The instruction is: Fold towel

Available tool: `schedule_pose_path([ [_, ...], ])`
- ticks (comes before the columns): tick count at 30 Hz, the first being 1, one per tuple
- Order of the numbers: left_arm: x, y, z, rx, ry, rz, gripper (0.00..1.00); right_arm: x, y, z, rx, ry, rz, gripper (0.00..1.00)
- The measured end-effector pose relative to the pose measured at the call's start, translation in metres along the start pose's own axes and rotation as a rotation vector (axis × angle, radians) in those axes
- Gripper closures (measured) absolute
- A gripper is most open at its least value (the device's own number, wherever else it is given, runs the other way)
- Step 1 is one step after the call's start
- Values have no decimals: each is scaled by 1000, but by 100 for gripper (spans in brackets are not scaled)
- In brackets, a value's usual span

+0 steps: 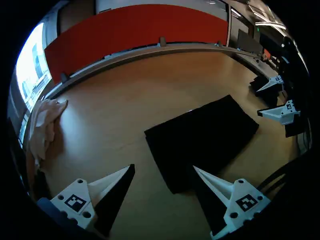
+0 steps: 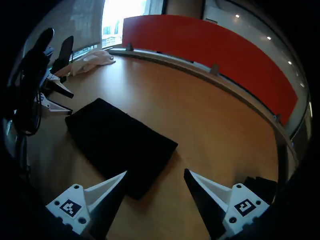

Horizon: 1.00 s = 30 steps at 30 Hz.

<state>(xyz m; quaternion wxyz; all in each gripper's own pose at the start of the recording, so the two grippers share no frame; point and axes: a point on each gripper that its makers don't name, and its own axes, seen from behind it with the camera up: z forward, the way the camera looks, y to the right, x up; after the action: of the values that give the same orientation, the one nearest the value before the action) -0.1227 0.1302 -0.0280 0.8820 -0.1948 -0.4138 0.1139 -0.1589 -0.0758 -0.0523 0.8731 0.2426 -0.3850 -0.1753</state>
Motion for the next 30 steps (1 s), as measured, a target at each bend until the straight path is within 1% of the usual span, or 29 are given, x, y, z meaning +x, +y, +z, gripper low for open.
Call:
schedule_pose_path([
  [9, -13, 2, -11, 4, -5, -20, 3, -8, -5, -16, -9, 2, 10, 0],
  [14, -17, 3, -16, 7, -5, -27, 3, -12, -6, -21, -14, -1, 13, 0],
  [21, -23, 4, -20, 11, -8, -29, 3, -13, -7, -22, -7, 2, 10, 0],
  [30, -25, 1, -30, 38, 13, -57, 3, -11, -13, -20, 22, 6, -18, 0],
])
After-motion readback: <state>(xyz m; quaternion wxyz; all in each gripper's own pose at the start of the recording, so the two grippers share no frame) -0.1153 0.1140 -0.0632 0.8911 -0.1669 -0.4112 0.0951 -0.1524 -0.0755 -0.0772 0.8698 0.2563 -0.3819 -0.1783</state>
